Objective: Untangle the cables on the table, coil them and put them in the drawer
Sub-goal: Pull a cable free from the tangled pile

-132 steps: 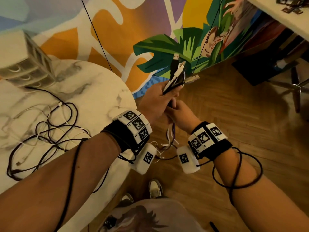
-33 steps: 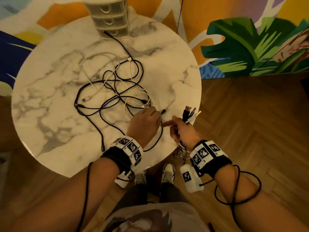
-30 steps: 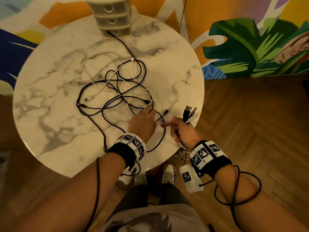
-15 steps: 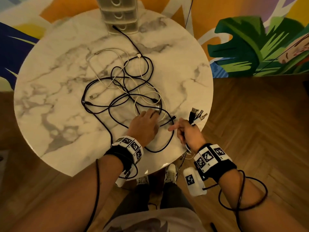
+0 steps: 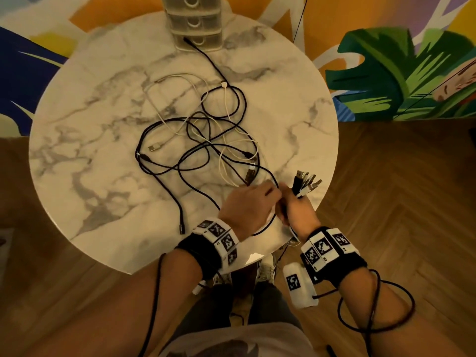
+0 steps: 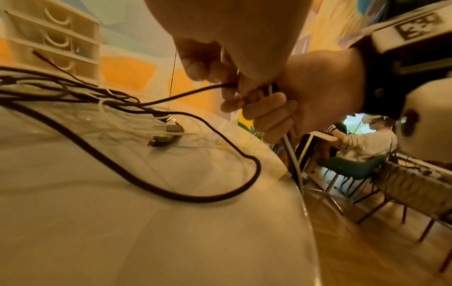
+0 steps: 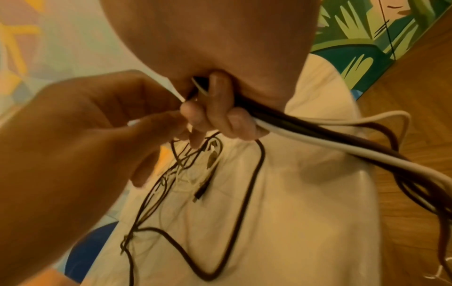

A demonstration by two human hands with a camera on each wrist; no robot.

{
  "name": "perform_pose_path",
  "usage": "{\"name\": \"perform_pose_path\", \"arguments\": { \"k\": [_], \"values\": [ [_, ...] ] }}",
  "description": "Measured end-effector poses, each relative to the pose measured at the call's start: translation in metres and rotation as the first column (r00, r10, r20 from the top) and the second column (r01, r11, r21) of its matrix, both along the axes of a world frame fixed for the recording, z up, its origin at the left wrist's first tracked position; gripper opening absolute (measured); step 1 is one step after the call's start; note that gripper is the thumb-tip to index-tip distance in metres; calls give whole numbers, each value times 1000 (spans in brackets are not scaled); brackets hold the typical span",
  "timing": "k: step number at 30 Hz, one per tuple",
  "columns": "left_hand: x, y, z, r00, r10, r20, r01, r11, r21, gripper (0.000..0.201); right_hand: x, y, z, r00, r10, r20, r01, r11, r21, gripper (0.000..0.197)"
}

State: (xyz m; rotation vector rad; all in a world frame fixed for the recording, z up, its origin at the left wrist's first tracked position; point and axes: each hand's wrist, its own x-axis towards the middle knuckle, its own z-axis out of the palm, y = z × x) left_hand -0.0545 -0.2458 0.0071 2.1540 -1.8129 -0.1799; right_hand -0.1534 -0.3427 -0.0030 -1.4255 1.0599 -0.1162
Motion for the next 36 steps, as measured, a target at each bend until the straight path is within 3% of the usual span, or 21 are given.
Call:
{"name": "perform_pose_path", "arguments": {
  "k": [2, 5, 7, 9, 12, 16, 19, 23, 25, 29, 32, 34, 36],
  "values": [
    [-2, 4, -2, 993, 58, -107, -53, 997, 49, 21, 1, -1, 5, 999, -38, 26, 39, 998, -51, 56],
    [40, 14, -16, 927, 289, -238, -244, 949, 198, 16, 1, -9, 14, 979, -193, 68, 195, 980, -36, 53],
    [85, 14, -10, 864, 432, -260, -402, 901, 162, 15, 0, -19, 19, 934, -339, 115, 339, 941, 18, 46],
    [125, 1, 17, 821, 500, -277, -520, 854, 0, 13, 0, -28, 18, 895, -428, 125, 423, 904, 65, 41],
    [148, -21, 50, 826, 493, -274, -546, 820, -171, 15, 0, -32, 11, 892, -446, 74, 443, 895, 49, 45],
    [161, -12, 44, 785, 557, -271, -568, 822, 43, 23, -2, -36, 12, 847, -522, 101, 520, 853, 49, 38],
    [174, -20, 60, 803, 568, -183, -590, 801, -100, 24, 0, -37, 9, 860, -502, 92, 503, 864, 15, 35],
    [177, -15, 54, 803, 595, -21, -581, 791, 191, 28, 4, -38, 8, 814, -573, 94, 567, 819, 85, 28],
    [180, -6, 44, 799, 600, -42, -580, 788, 208, 29, 1, -41, 4, 795, -595, 116, 586, 803, 108, 29],
    [171, -11, 57, 858, 513, 5, -512, 857, 50, 31, -4, -37, 10, 843, -535, 57, 528, 843, 104, 50],
    [148, -13, 66, 909, 413, 52, -413, 911, -15, 31, 9, -25, 38, 856, -482, 190, 496, 868, -32, 39],
    [132, -12, 64, 939, 340, 52, -340, 940, -20, 29, 25, -19, 59, 914, -287, 286, 355, 908, -223, 33],
    [118, -11, 60, 956, 274, 102, -273, 962, -24, 27, 47, -12, 73, 964, -13, 265, 109, 931, -348, 30]
  ]
}}
